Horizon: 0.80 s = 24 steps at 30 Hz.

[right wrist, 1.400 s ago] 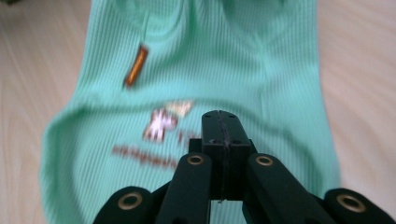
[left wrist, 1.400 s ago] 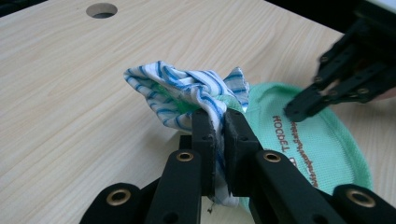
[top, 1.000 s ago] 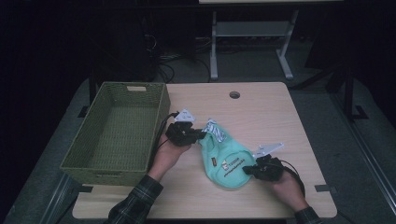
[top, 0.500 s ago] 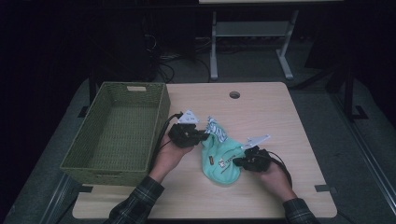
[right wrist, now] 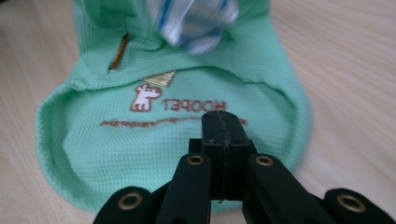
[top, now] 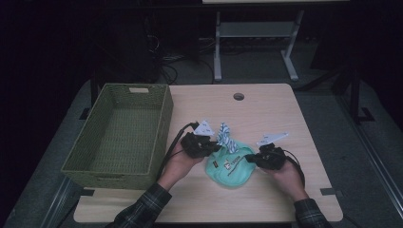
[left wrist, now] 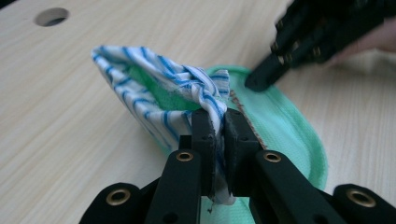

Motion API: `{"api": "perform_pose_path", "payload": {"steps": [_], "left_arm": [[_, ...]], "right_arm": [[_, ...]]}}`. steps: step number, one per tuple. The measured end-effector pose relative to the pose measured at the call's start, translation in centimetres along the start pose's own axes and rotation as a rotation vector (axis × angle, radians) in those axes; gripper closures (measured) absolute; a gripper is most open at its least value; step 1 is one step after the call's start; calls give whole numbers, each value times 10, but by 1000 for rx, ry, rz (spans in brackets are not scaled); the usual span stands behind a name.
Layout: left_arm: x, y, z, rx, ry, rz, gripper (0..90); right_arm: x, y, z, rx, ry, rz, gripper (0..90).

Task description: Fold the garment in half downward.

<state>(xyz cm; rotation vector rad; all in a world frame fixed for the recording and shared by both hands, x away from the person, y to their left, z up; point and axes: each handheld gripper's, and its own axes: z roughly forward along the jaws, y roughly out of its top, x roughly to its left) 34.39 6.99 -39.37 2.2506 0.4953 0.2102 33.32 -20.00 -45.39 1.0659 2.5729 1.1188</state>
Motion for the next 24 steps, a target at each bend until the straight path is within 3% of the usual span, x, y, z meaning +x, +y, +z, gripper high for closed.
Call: {"api": "perform_pose_path", "payload": {"steps": [12, 17, 24], "left_arm": [[-21, -5, 26, 58, -71, 36, 836], [-23, -5, 28, 74, -81, 53, 835], [-29, -1, 22, 37, -95, 77, 835]], "right_arm": [[-10, -6, -14, -30, -24, 20, 899], [0, -4, -14, -42, 42, 12, 898], [15, 3, 4, -22, 90, -22, 899]]}}
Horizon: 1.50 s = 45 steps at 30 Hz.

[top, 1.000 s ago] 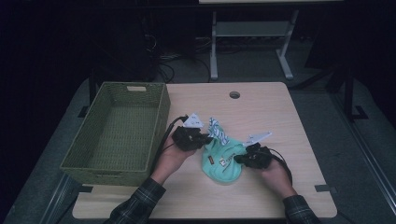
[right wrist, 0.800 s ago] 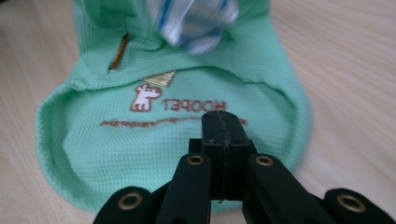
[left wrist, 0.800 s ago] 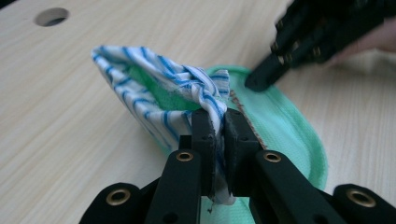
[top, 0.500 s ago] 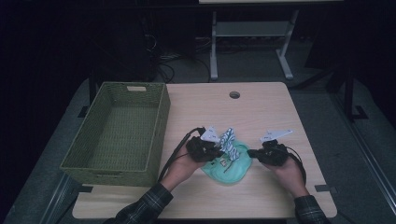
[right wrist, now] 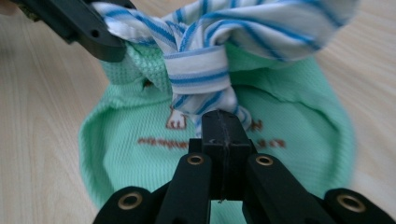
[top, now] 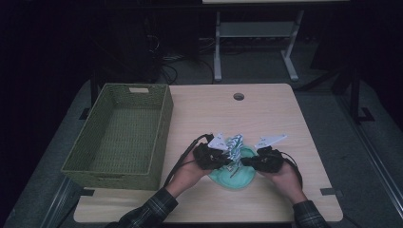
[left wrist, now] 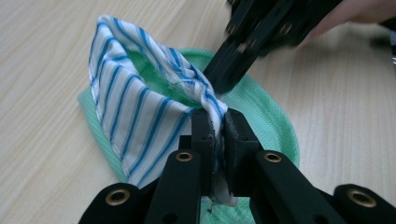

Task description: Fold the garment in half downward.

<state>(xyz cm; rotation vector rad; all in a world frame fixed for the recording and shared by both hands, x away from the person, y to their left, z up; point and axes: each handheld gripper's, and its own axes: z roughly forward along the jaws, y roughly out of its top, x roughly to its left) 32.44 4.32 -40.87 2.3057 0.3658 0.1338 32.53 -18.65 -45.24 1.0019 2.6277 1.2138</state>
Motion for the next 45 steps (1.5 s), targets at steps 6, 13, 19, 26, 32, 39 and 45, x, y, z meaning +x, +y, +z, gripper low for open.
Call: {"api": "perform_pose_path", "payload": {"steps": [6, 13, 19, 26, 32, 39, 45], "left_arm": [[-9, 3, 3, -19, -43, 25, 835], [-27, 5, 21, -6, -115, 85, 833], [-37, 1, 43, 26, -164, 99, 827], [-38, 2, 45, -13, -184, 78, 669], [-30, 8, 20, -74, -164, 40, 573], [-8, -2, -7, -68, -109, -34, 804], [0, -18, 6, 43, -53, -88, 877]], "right_arm": [[3, 4, 10, 3, 10, -10, 899], [-5, -4, 4, 16, -8, 15, 899], [-17, -11, -7, 16, -56, 43, 899], [-32, -17, -24, -1, -123, 73, 899], [-37, -14, -37, -33, -151, 64, 899], [-29, 2, -48, -79, -146, 31, 899], [-17, 9, -43, -73, -132, -1, 899]]}}
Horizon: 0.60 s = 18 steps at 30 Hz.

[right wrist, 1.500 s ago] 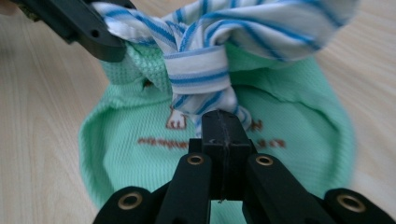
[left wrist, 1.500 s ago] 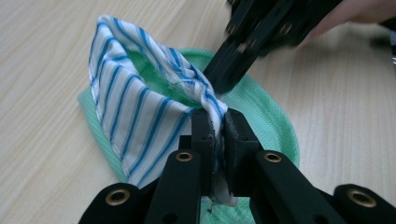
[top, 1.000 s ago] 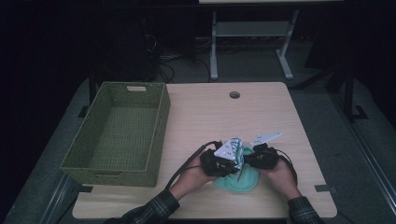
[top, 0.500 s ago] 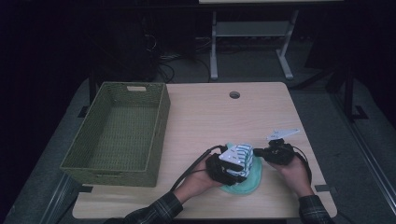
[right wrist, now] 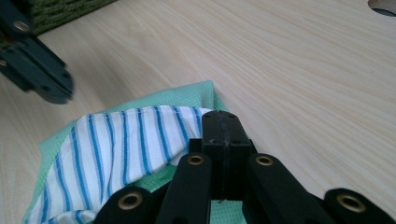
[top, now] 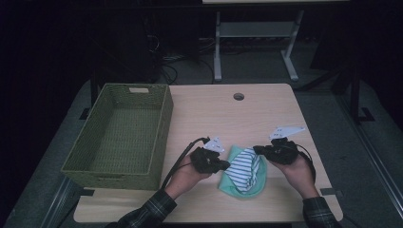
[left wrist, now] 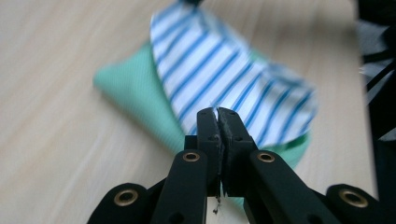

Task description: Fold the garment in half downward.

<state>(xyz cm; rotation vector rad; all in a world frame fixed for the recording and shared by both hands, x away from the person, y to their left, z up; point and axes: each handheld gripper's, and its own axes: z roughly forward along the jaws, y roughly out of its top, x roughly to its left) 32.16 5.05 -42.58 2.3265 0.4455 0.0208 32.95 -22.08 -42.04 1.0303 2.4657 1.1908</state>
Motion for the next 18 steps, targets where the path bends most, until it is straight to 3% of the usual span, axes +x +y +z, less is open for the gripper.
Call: {"api": "perform_pose_path", "payload": {"steps": [4, 14, 18], "left_arm": [[-1, -2, 15, 43, -9, 12, 882], [-10, -2, 43, 93, -12, 67, 894], [-8, 0, 42, 106, 19, 97, 895]], "right_arm": [[0, -2, 3, 15, 11, 7, 899], [-9, -24, 27, 135, 22, 40, 899], [-10, -26, 28, 146, 18, 36, 898]]}}
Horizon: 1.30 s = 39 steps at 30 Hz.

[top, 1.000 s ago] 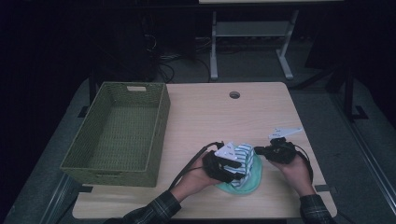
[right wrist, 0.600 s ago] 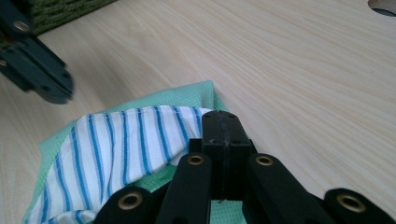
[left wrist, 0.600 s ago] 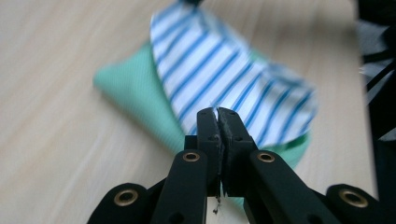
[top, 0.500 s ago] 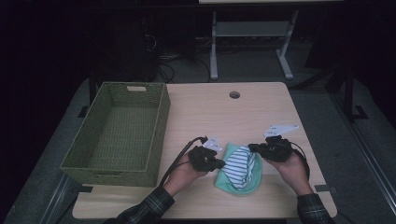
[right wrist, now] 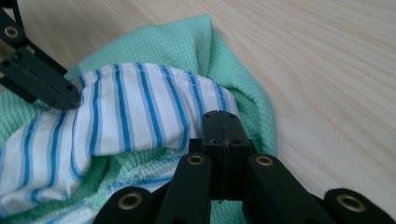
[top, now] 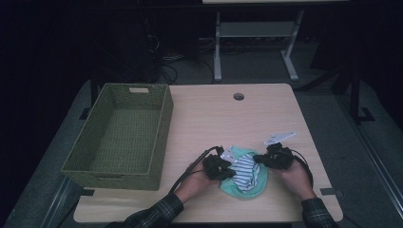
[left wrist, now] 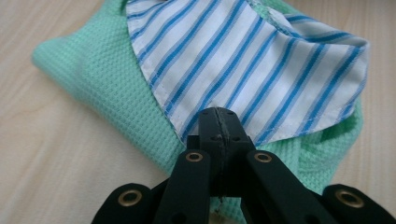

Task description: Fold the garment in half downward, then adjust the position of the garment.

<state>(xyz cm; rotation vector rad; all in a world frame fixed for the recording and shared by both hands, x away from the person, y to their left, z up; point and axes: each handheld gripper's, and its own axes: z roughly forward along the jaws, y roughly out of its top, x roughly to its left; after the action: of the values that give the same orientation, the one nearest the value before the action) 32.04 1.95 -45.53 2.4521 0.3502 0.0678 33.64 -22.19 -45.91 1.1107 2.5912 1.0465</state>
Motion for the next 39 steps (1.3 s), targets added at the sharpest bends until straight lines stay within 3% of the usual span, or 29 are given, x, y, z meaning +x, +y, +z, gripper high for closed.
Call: {"api": "perform_pose_path", "payload": {"steps": [2, 3, 5, 9, 15, 21, 25, 39], "left_arm": [[5, -1, -2, 6, 24, 0, 893], [8, -1, -4, -7, 30, -24, 885], [12, -1, -10, -10, 37, -32, 871], [12, -3, -26, -65, 7, -87, 888], [-5, -13, -45, -85, -54, -110, 897], [-19, -28, -39, -32, -92, -105, 897], [-18, -30, -31, 4, -72, -103, 897], [7, -31, -26, 38, -8, -133, 897]], "right_arm": [[0, 1, -3, -9, 0, -1, 898], [1, 2, -6, -22, 0, -2, 898], [1, 4, -11, -53, -2, -2, 899], [-5, 11, -16, -90, -14, 0, 899], [-22, 16, -10, -97, -45, 13, 898], [-30, 14, -1, -67, -45, 36, 899], [-30, 10, 5, -35, -41, 38, 899], [-21, -3, -2, -10, -8, 24, 899]]}}
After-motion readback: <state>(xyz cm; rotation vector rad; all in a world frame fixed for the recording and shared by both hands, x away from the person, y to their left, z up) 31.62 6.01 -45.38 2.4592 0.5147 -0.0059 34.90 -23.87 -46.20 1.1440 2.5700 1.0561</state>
